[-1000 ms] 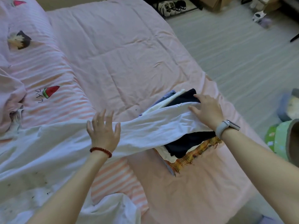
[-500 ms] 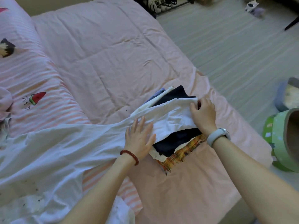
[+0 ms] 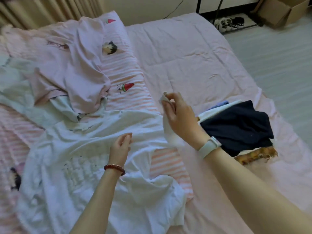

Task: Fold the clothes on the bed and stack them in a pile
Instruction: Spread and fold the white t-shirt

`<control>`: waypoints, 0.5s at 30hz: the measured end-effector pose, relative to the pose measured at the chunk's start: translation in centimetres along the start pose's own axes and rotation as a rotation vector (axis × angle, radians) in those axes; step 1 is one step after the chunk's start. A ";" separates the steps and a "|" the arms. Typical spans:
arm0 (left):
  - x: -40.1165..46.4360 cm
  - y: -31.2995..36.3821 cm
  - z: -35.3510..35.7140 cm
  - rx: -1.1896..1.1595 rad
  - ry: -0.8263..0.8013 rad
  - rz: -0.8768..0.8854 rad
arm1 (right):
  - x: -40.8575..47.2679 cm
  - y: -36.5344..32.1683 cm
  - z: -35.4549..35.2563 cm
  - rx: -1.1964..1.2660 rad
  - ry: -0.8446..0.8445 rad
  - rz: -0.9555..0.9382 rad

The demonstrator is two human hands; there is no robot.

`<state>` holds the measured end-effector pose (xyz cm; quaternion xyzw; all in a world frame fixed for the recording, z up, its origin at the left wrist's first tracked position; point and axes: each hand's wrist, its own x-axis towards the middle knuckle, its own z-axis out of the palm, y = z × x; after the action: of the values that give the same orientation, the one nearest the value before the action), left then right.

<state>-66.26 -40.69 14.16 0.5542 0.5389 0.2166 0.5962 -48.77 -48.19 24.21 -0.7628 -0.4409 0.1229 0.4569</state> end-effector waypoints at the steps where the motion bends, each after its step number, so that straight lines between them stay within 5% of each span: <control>1: -0.4 -0.9 -3.2 -0.049 0.064 -0.044 | -0.6 -2.2 2.8 0.078 -0.057 -0.035; 4: -1.5 -4.4 -12.5 -0.102 0.212 -0.155 | -3.5 -7.7 11.4 0.308 -0.445 -0.031; 7: -2.4 -8.6 -19.4 -0.098 0.307 -0.315 | -7.6 -8.8 18.7 0.225 -0.762 0.073; 10: -4.1 -13.5 -22.2 -0.065 0.276 -0.439 | -12.5 -5.0 21.7 0.091 -0.721 0.240; 15: -10.8 -21.1 -20.4 -0.061 0.235 -0.591 | -22.3 3.4 18.6 -0.134 -0.352 0.529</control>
<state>-94.94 -47.36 3.66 0.3267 0.7349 0.1127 0.5835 -70.80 -55.45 6.39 -0.8463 -0.3068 0.3381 0.2743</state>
